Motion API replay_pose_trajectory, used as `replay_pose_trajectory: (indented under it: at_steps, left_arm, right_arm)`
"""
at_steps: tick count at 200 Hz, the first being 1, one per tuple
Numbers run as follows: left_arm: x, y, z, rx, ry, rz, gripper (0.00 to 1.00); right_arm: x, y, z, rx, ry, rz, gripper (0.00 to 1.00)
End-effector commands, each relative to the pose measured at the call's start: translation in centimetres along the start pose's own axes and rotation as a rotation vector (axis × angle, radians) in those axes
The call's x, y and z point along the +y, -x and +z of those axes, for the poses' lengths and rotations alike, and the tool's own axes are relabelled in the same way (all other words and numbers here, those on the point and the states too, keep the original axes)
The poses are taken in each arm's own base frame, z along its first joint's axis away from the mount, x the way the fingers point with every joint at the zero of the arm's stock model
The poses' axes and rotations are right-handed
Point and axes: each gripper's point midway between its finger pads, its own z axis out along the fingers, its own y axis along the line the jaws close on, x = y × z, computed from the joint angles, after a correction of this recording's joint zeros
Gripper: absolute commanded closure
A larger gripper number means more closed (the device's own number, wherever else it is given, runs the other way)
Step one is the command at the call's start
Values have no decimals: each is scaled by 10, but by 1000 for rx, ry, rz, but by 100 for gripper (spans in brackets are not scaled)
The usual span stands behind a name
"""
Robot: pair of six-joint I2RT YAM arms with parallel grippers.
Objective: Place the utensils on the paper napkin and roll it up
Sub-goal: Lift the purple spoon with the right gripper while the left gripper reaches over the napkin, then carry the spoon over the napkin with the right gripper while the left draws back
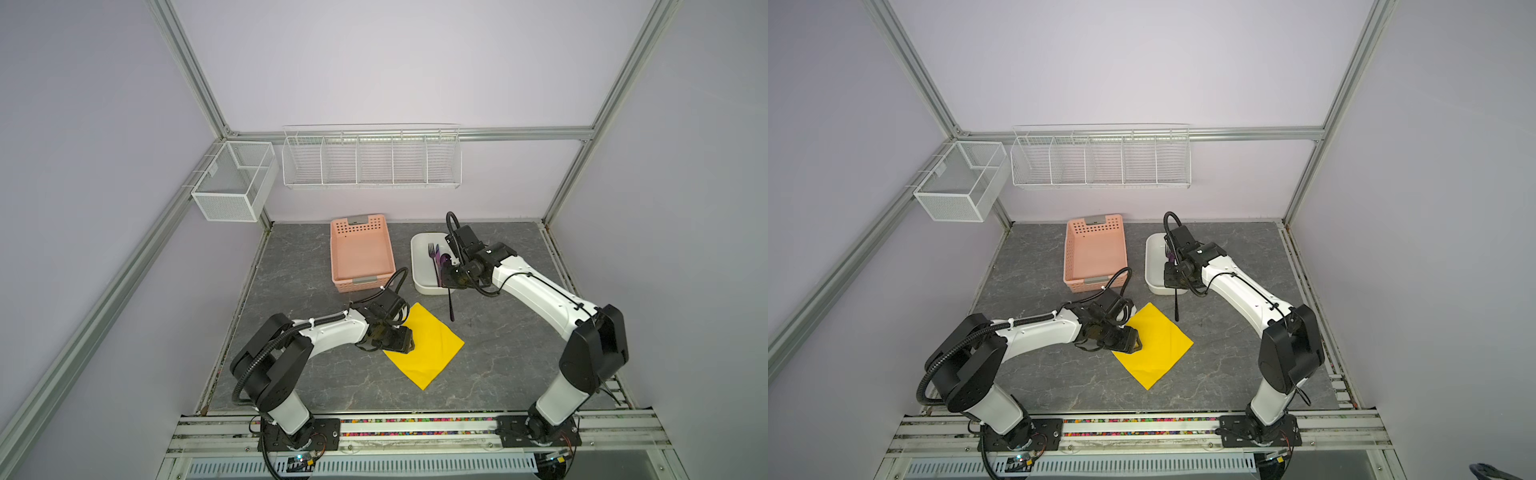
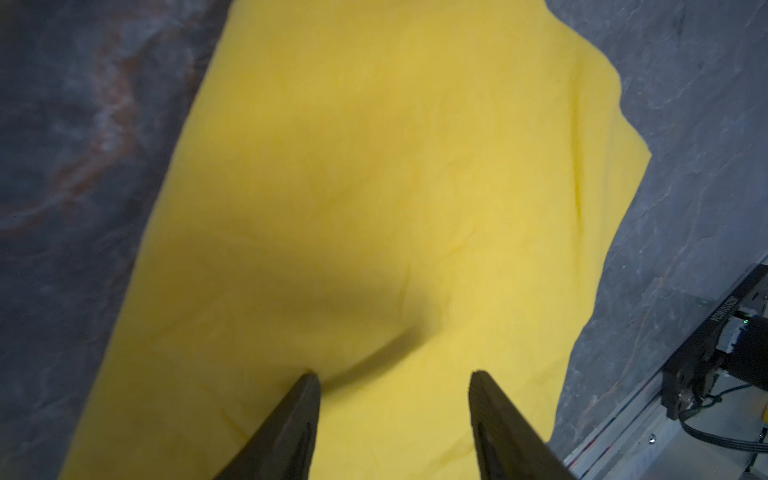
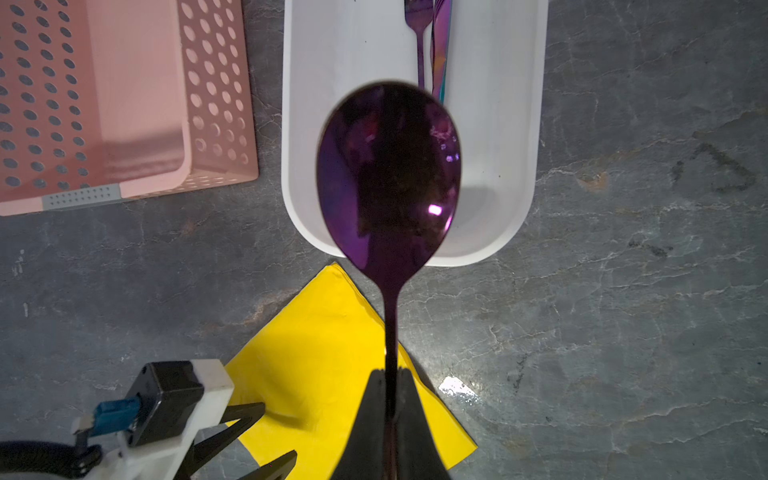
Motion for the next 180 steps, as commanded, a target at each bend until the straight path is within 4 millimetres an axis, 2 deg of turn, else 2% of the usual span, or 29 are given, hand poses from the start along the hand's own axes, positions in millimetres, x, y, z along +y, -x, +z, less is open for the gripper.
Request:
replay_pose_trajectory:
  at_steps: [1,33,82,105,145,180]
  left_arm:
    - [6,1,-4,-7,19,2,41]
    - [-6,8,-16,-41,-28,10,41]
    - [-14,28,-60,-163,-80,-20,40]
    - [-6,40,-88,-228,-78,-50,39]
    - [25,58,-136,-332,47,-69,37]
    - [56,76,-171,-408,89,-79,35]
  right_arm:
    - [1,-3,-11,-9,-4,11,93]
    - [6,-8,-13,-5,1,9,93]
    - [22,-26,-15,2,16,26,93]
    - [31,-39,-10,11,14,33,93]
    - [49,-61,3,19,1,44,93]
    - [67,-81,20,20,-24,51,93]
